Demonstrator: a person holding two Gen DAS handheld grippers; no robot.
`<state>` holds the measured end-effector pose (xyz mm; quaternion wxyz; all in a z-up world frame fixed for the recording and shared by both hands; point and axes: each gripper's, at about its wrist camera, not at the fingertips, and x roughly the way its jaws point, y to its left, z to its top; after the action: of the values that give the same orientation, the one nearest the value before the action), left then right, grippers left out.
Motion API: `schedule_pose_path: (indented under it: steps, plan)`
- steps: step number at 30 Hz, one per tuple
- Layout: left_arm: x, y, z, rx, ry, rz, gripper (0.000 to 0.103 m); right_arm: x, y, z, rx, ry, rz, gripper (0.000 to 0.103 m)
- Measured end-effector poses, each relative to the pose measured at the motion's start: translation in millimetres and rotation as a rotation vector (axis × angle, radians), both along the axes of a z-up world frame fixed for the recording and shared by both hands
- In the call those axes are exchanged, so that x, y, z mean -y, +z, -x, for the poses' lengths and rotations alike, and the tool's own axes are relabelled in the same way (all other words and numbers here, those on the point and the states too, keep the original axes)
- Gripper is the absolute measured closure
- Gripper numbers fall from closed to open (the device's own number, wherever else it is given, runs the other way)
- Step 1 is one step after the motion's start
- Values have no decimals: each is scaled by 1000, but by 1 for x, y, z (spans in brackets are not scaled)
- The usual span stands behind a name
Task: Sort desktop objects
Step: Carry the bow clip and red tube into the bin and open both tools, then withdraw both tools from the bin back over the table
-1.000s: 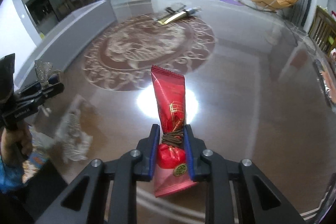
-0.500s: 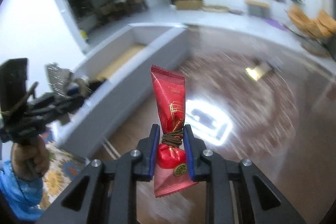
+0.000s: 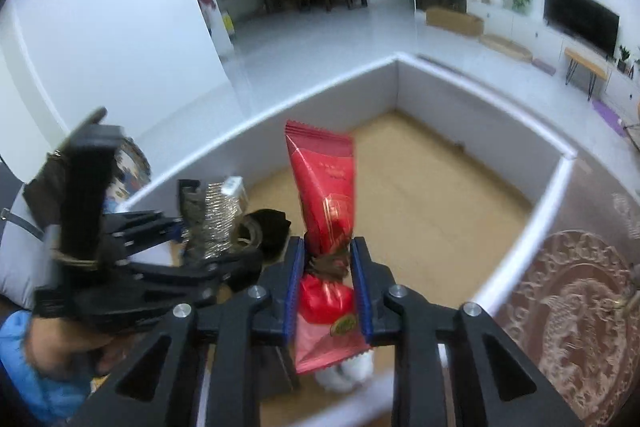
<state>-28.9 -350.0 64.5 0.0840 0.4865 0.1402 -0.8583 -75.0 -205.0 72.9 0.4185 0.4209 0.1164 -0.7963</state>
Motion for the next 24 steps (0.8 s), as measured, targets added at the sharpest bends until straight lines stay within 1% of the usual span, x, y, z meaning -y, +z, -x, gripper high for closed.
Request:
schedule_pose_path:
  steps: [1,2,3,4,5,7,9,11,12,13,14,15,17,18,19,20,21,23,24]
  plan:
    - [2,0,0,3,15,3,18,7,-8,5,29,-8,-11,58]
    - [3,1,-1,-10,26,-6,7,11,-15,10,61,-24,-9,38]
    - [3,3,-3,-21,26,-6,4,12,-17,12,70,-40,3,30]
    - [1,3,-4,-33,25,4,4,9,-15,11,64,-56,27,24]
    - [-6,3,-6,-36,23,19,4,3,-11,9,55,-65,56,23]
    - [-12,7,-9,-50,19,51,4,-12,-5,8,33,-72,78,19]
    - [-19,13,-18,-93,23,120,4,-37,4,3,-30,-97,82,13]
    - [-27,25,-28,-168,42,201,4,-75,8,-7,-95,-138,87,1]
    - [-31,29,-35,-202,49,217,4,-97,6,-12,-117,-163,87,0]
    - [-35,33,-41,-236,53,216,4,-121,3,-19,-133,-187,85,0]
    - [-40,38,-48,-274,47,196,4,-155,-8,-27,-150,-220,74,0]
    - [-50,44,-59,-315,29,169,4,-174,-13,-31,-159,-244,59,0]
    - [-74,58,-73,-377,-8,141,4,-229,-39,-40,-168,-323,-11,0]
    - [-94,70,-83,-428,-48,128,4,-259,-54,-44,-164,-369,-59,0]
    - [-112,80,-89,-467,-85,119,4,-279,-64,-46,-161,-400,-93,0]
    - [-125,87,-92,-492,-114,114,3,-307,-78,-48,-151,-448,-144,0]
    - [-147,97,-100,-529,-163,107,0,-331,-88,-49,-140,-494,-178,0]
    - [-193,115,-104,-586,-268,99,0,-382,-105,-53,-120,-606,-212,0]
    - [-212,120,-108,-599,-312,96,0,-399,-107,-53,-114,-642,-214,0]
